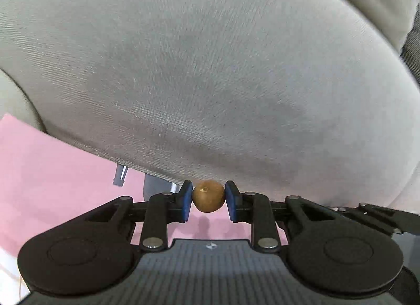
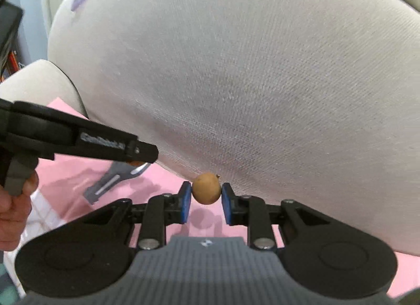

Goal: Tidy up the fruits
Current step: 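Carry both held nuts up and over the green colander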

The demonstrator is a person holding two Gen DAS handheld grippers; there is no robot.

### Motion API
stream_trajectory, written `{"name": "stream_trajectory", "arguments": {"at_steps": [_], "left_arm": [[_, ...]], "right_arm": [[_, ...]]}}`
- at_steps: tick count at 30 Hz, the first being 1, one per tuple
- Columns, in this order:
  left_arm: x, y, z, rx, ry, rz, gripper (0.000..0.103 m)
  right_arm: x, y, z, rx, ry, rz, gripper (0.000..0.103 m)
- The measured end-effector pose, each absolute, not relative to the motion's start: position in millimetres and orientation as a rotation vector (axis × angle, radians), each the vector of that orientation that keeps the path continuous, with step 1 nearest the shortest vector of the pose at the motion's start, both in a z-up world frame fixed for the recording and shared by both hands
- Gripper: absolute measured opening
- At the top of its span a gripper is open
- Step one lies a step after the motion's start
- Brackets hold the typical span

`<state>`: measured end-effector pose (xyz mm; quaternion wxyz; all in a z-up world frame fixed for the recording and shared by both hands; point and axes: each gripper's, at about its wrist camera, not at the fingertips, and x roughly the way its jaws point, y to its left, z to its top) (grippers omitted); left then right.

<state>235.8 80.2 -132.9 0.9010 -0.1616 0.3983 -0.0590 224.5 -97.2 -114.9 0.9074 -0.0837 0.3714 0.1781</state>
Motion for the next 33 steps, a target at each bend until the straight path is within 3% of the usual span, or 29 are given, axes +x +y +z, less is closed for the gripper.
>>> {"name": "stream_trajectory", "arguments": {"at_steps": [14,33], "left_arm": [[157.2,34.7,-57.7,-0.264,0.731,-0.229,0.029],[110.8,-90.5,-29.1,-0.067,0.724,-0.503,0.03]], "right_arm": [[138.4,-147.4,-63.0,-0.128,0.679,0.364,0.021],[28.7,-250.9,-56.5,-0.06,0.652,0.195,0.021]]}}
